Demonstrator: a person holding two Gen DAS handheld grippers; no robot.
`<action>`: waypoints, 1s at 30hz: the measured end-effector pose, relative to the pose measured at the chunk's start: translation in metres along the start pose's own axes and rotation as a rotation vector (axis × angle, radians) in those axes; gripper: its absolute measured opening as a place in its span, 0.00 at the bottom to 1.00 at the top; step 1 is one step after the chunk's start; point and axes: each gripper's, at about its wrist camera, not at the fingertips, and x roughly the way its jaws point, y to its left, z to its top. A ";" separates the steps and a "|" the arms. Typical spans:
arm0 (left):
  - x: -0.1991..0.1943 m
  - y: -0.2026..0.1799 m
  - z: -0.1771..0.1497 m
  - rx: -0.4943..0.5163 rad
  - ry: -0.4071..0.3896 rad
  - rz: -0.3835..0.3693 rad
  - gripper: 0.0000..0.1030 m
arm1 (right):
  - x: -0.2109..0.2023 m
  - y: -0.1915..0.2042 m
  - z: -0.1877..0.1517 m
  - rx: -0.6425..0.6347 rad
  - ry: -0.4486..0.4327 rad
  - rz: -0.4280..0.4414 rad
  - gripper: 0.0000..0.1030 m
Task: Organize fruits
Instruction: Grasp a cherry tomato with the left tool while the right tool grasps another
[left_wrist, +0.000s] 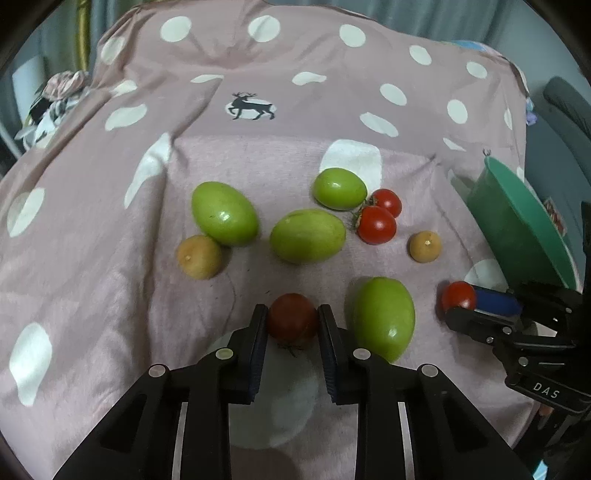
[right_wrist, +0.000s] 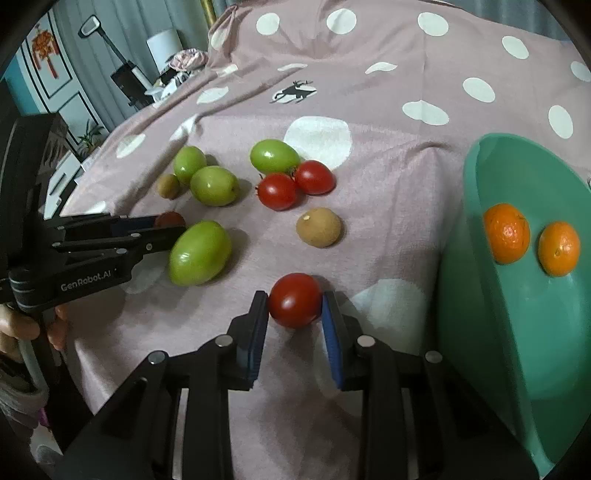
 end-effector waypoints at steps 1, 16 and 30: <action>-0.004 0.001 -0.002 -0.005 -0.008 -0.001 0.26 | -0.003 0.000 -0.001 0.003 -0.009 0.010 0.29; -0.068 -0.062 0.006 0.096 -0.125 -0.136 0.26 | -0.089 -0.011 -0.018 0.064 -0.213 0.093 0.29; -0.040 -0.183 0.044 0.320 -0.116 -0.236 0.26 | -0.141 -0.091 -0.049 0.242 -0.320 -0.049 0.29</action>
